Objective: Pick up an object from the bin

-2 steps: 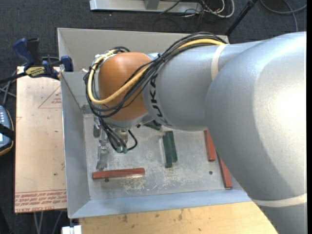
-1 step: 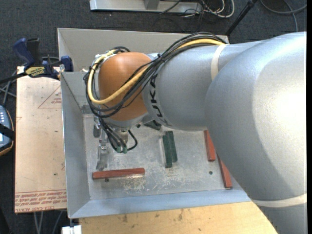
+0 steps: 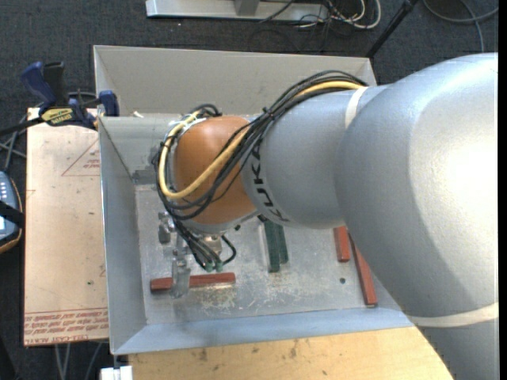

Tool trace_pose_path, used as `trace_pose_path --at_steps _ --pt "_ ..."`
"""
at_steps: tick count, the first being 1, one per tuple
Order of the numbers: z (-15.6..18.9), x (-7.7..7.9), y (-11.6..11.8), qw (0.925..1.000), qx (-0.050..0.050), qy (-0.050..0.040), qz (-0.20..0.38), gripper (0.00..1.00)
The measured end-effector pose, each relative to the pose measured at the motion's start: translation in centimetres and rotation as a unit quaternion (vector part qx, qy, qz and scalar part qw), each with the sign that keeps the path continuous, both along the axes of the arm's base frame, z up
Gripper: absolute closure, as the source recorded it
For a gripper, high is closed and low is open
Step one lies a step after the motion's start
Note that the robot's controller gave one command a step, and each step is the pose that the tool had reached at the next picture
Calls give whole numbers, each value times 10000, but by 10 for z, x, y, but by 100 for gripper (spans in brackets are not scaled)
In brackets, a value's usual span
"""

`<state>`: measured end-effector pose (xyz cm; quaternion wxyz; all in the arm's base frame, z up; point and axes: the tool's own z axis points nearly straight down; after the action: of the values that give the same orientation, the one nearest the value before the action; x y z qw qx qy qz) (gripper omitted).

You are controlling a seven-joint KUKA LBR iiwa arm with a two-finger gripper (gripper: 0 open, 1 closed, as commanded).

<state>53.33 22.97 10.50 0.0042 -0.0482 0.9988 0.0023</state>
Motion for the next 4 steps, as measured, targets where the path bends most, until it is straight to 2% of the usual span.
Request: trace_pose_path --at_steps 1,2,3,4 --pt "-37 -19 1 9998 -50 157 71 100" --pt "-37 -19 1 9998 -49 157 70 100" --pt "91 -24 7 10000 -15 32 4 100" --pt "91 -24 7 10000 -16 33 1 100"
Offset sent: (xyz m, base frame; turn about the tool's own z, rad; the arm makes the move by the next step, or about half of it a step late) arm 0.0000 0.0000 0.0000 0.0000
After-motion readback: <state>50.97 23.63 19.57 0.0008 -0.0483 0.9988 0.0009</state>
